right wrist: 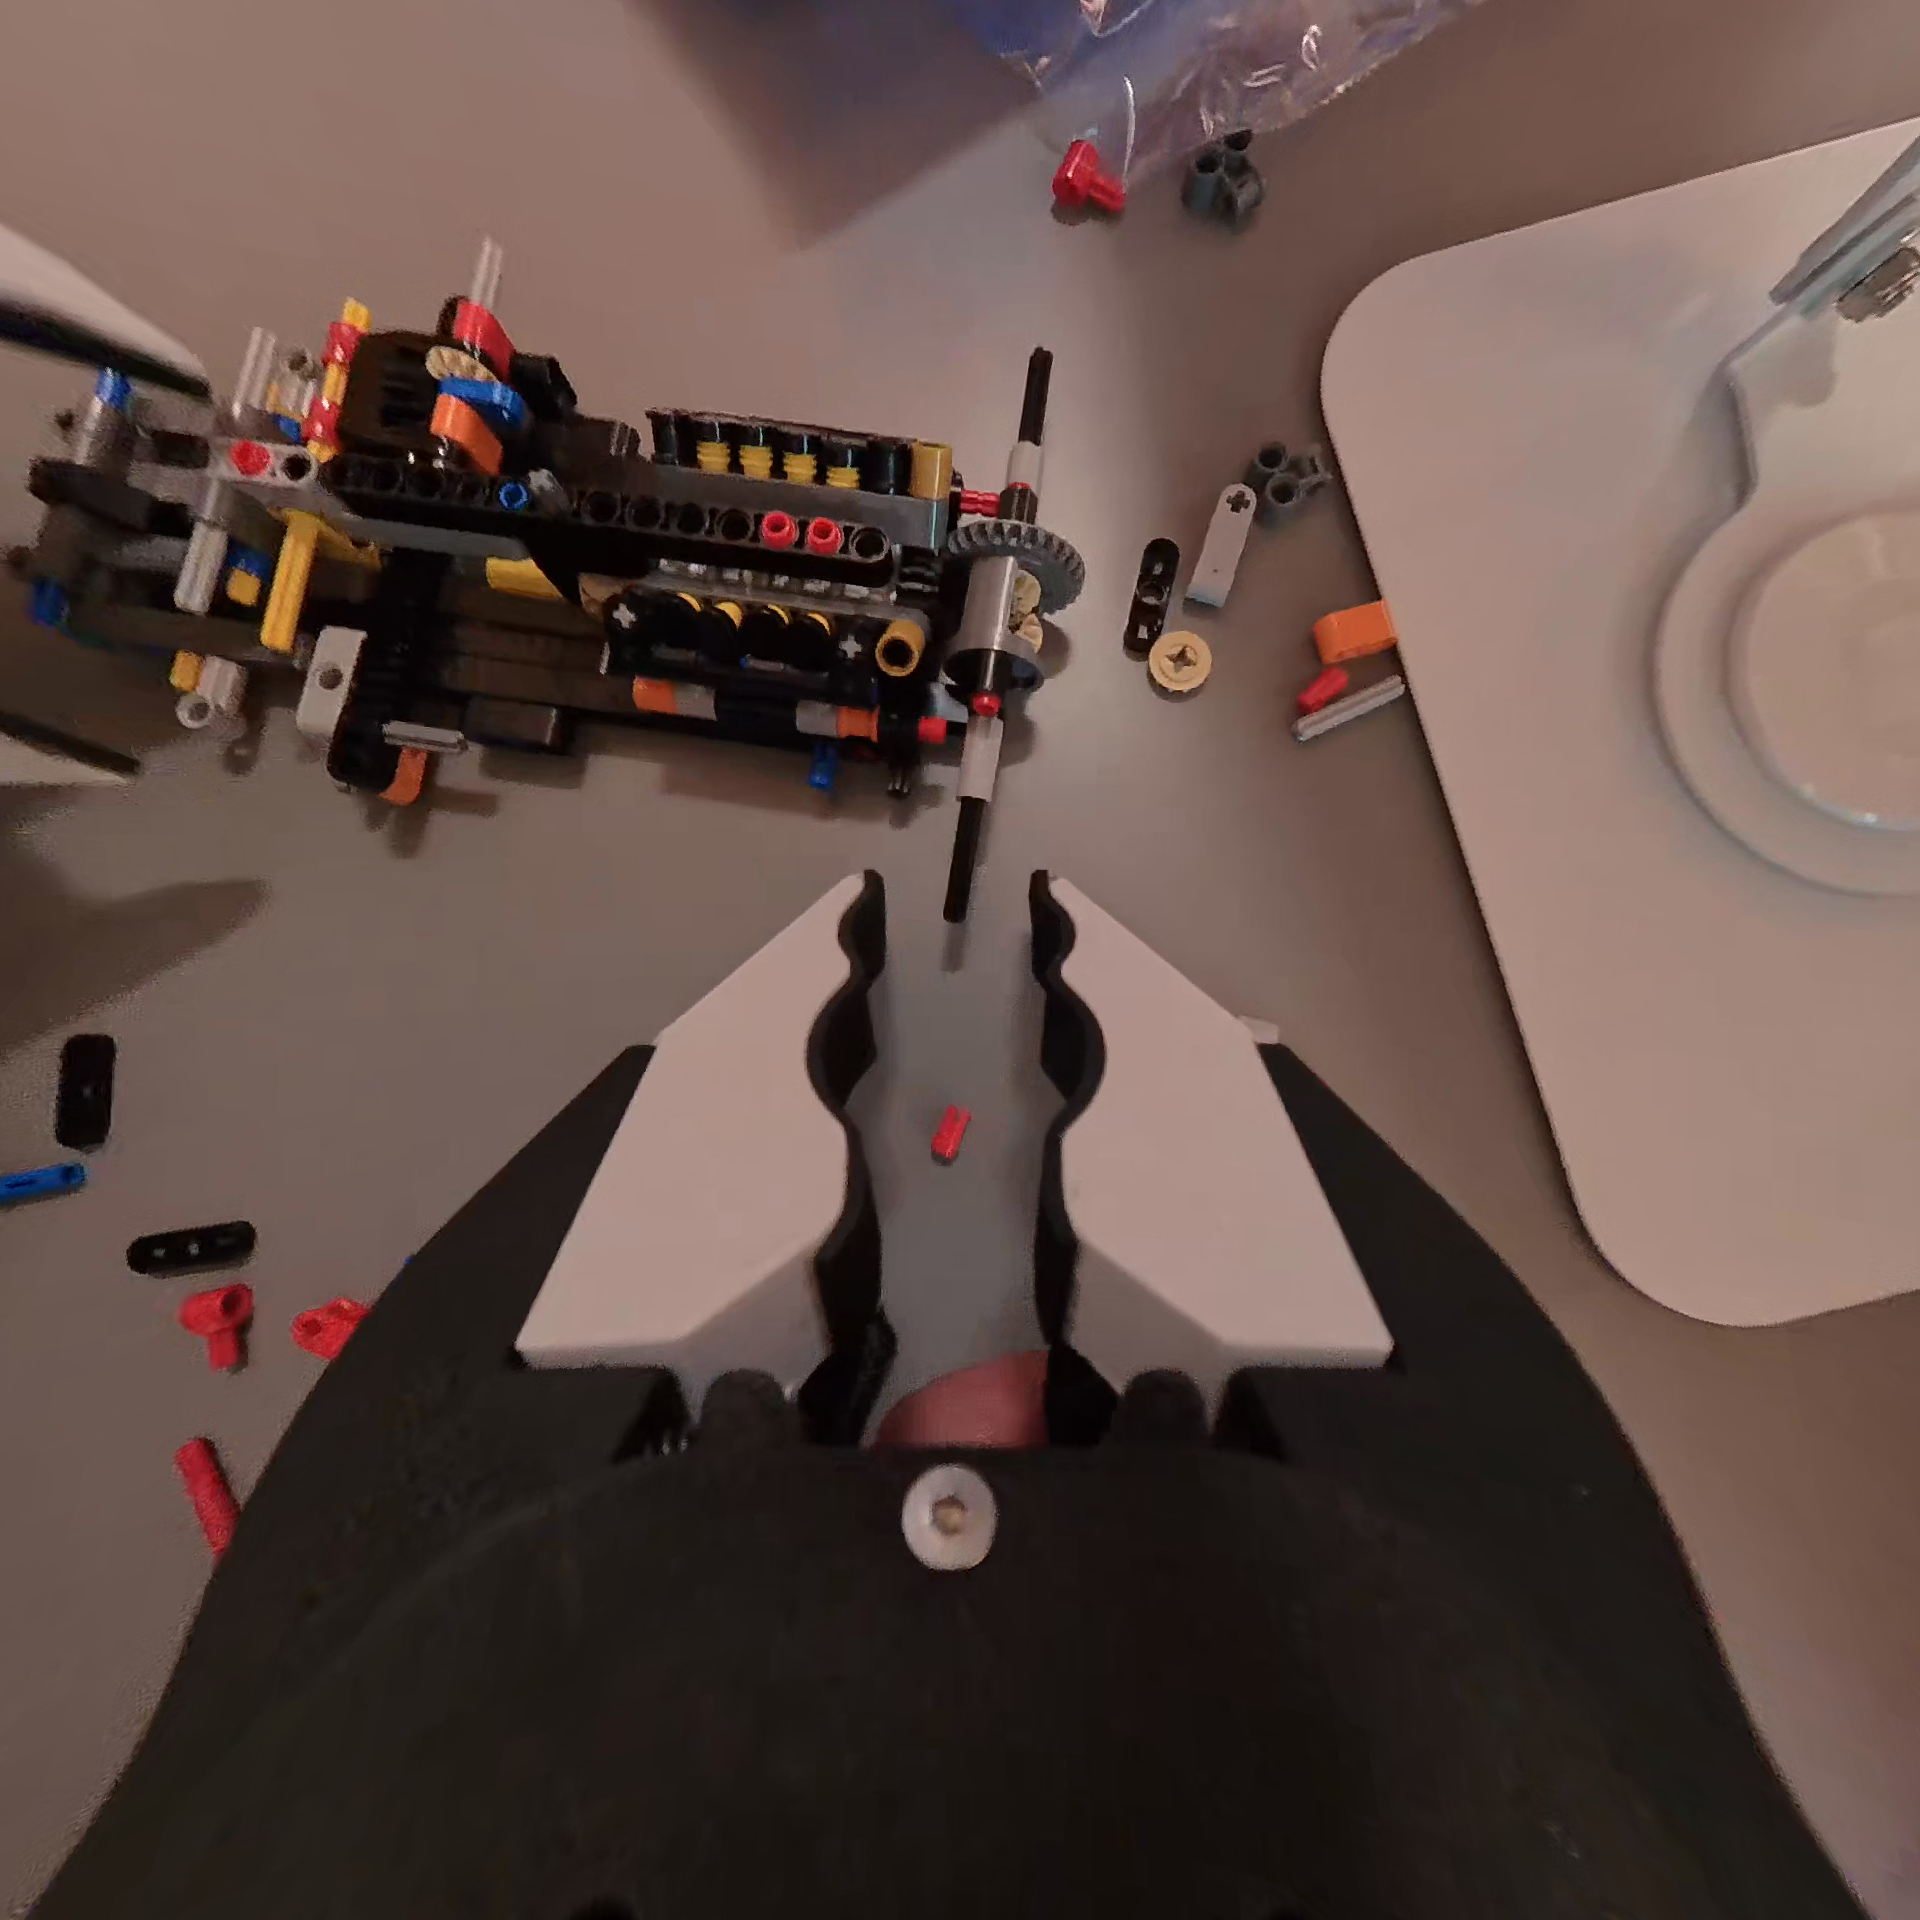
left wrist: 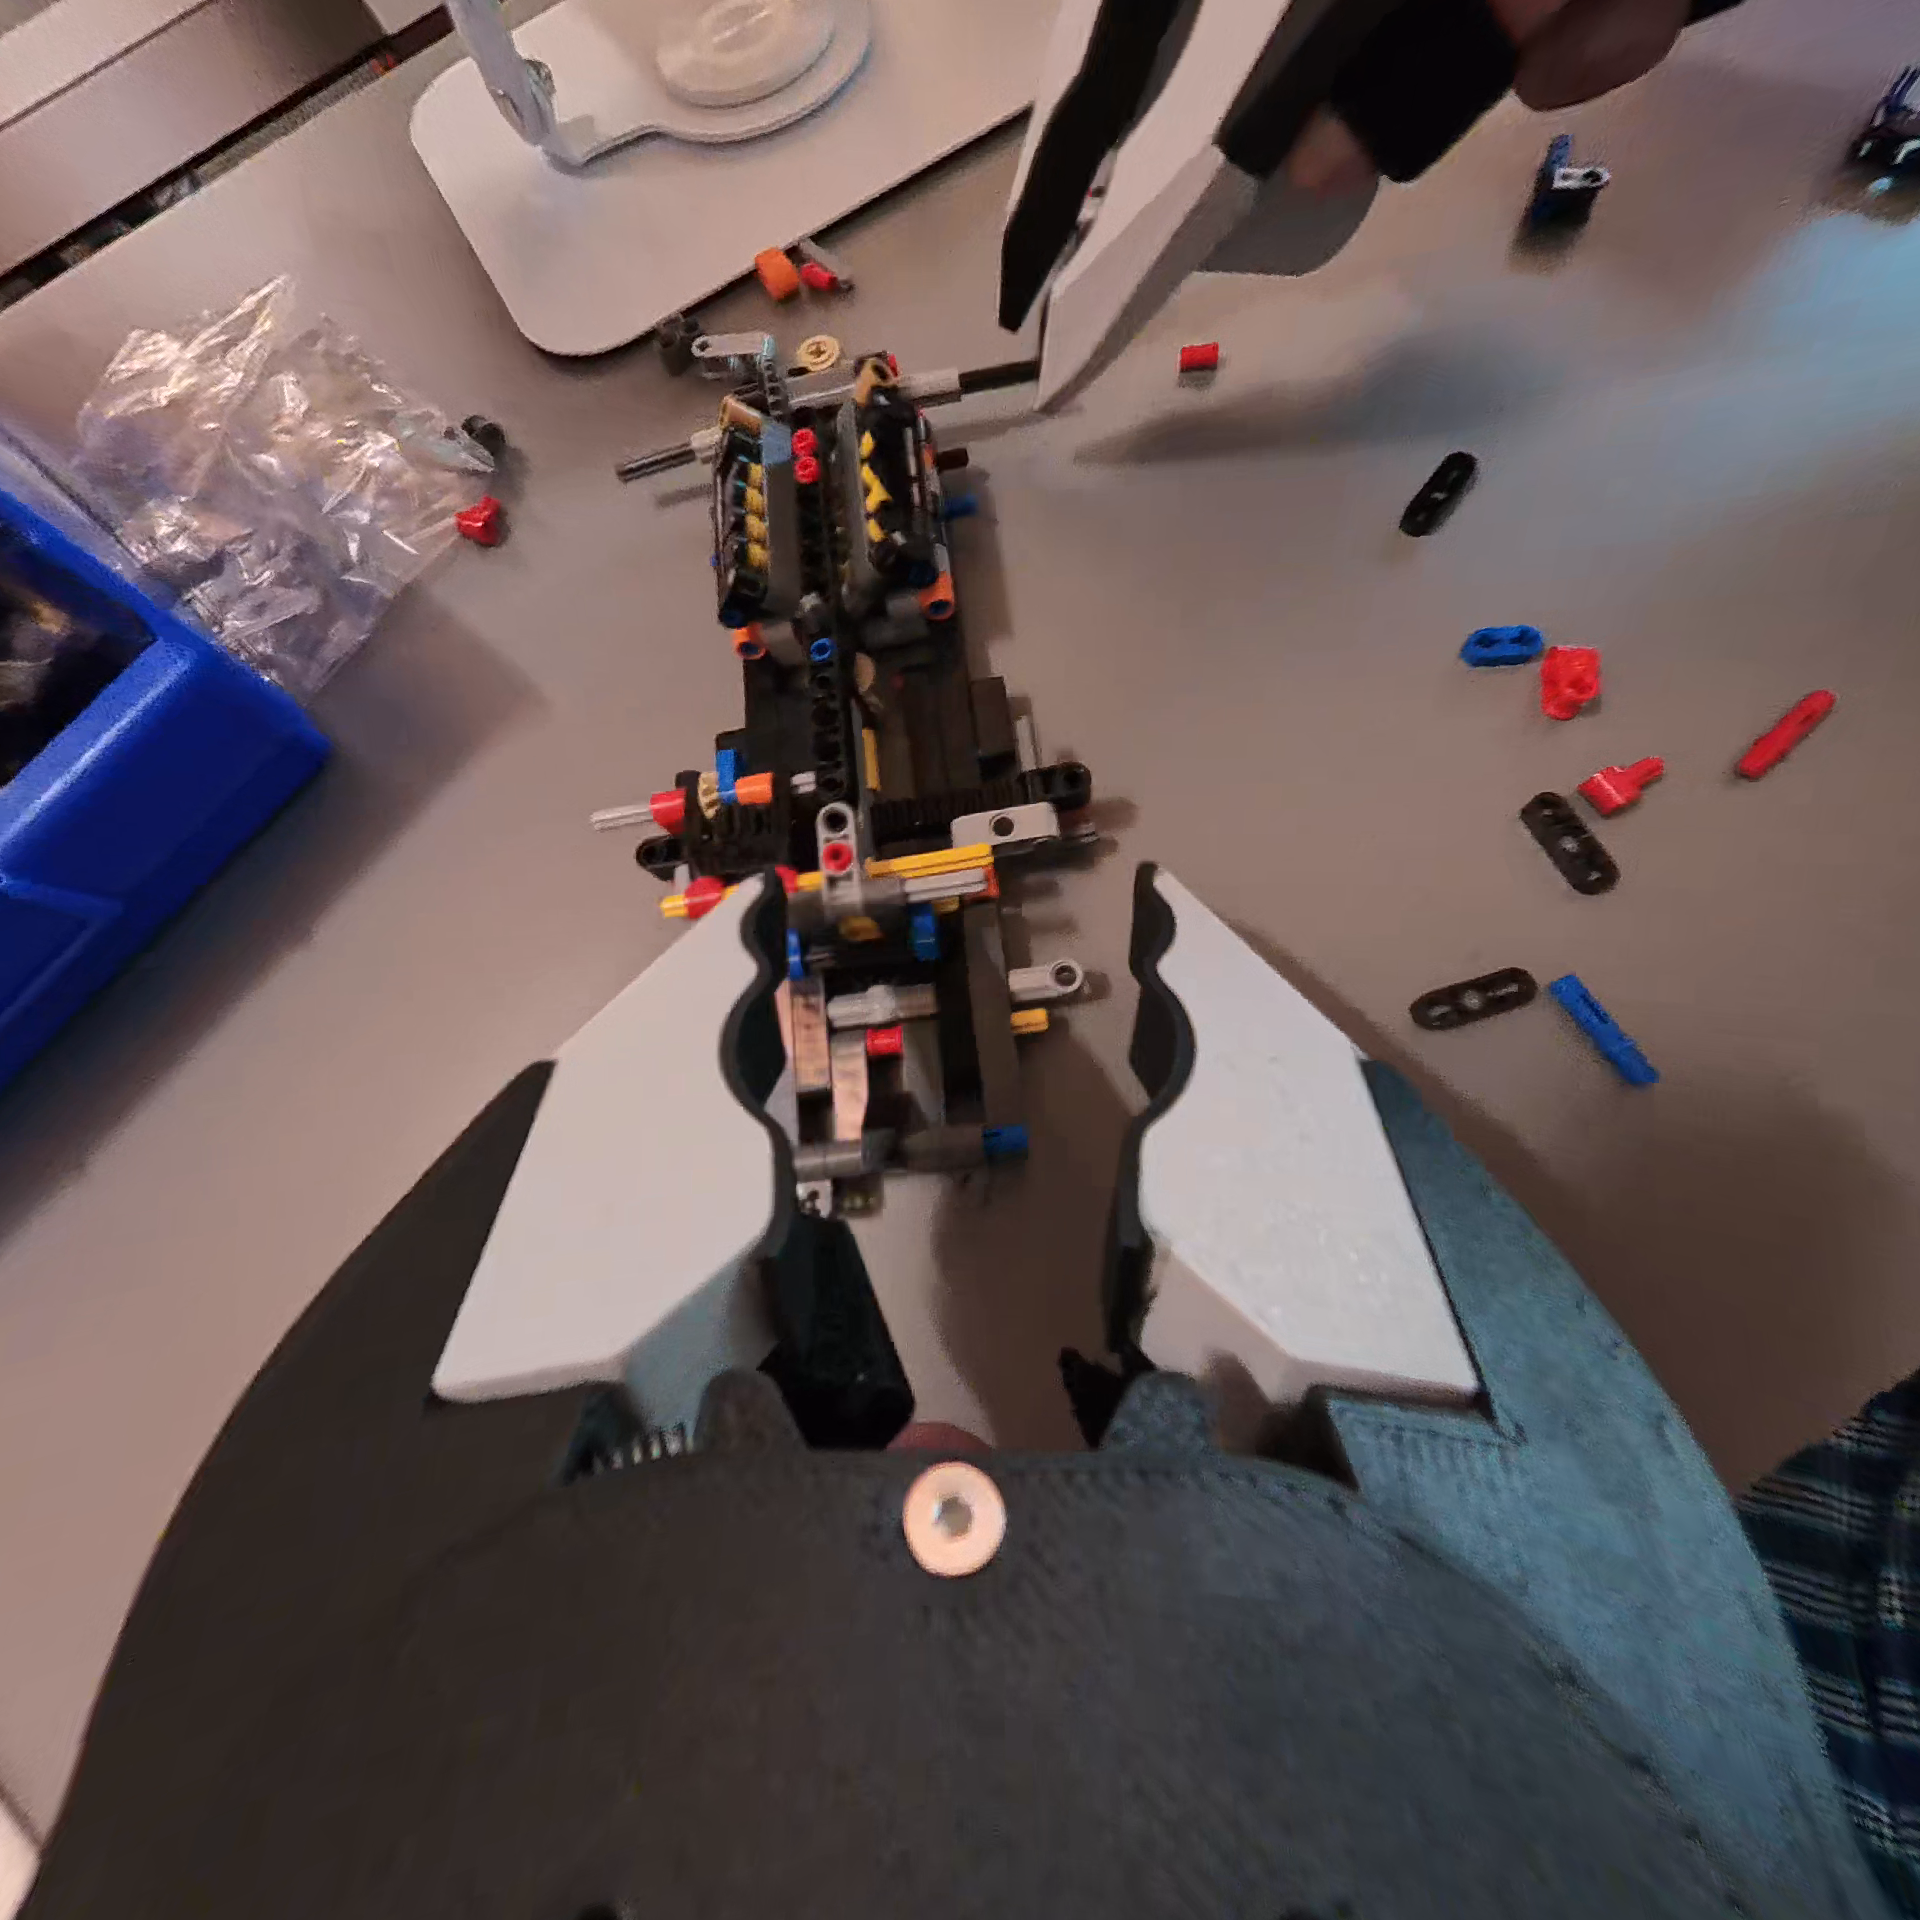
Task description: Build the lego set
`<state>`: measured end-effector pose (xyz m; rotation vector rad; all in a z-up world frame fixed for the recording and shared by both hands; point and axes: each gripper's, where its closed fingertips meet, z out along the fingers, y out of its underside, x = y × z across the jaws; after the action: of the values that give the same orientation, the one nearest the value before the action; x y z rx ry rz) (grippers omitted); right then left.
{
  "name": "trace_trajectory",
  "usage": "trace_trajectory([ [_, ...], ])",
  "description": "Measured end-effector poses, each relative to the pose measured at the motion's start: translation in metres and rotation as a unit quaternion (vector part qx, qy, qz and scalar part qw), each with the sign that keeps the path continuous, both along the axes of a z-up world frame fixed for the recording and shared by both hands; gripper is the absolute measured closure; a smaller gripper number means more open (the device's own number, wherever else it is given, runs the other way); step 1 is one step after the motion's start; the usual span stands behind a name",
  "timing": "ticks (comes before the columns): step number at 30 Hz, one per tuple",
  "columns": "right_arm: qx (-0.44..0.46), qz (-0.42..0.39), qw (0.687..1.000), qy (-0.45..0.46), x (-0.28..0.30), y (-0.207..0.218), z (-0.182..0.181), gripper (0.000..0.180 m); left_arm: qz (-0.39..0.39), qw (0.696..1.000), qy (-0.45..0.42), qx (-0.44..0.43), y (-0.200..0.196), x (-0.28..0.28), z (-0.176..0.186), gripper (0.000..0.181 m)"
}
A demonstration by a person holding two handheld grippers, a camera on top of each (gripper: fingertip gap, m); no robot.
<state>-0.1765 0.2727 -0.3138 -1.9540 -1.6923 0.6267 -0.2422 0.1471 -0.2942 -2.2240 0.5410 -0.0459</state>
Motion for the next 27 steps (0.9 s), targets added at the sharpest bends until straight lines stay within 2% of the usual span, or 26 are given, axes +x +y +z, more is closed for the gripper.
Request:
trace_trajectory([
  [2,0.023,0.012,1.0,-0.003,0.0,-0.001,-0.003,0.149,0.007,1.0,-0.012,0.004,-0.003,-0.004,0.003,0.11],
  [4,0.051,0.022,0.998,-0.029,0.003,0.0,-0.012,0.151,0.021,1.0,-0.009,0.002,-0.007,-0.012,0.002,0.107],
  [9,0.041,0.01,0.999,-0.015,-0.005,-0.004,-0.013,0.177,0.051,0.998,-0.008,-0.024,-0.018,-0.033,-0.012,0.106],
  [14,0.008,-0.005,1.0,-0.009,-0.005,-0.019,-0.013,0.178,0.065,0.997,0.003,-0.052,-0.028,-0.052,-0.029,0.11],
  [17,0.002,-0.005,1.0,-0.007,-0.005,-0.031,-0.014,0.177,0.066,0.996,-0.019,-0.061,-0.034,-0.06,-0.03,0.119],
  [27,-0.008,-0.015,1.0,-0.002,-0.003,-0.052,-0.013,0.176,0.062,0.996,-0.038,-0.059,-0.042,-0.073,-0.031,0.119],
])
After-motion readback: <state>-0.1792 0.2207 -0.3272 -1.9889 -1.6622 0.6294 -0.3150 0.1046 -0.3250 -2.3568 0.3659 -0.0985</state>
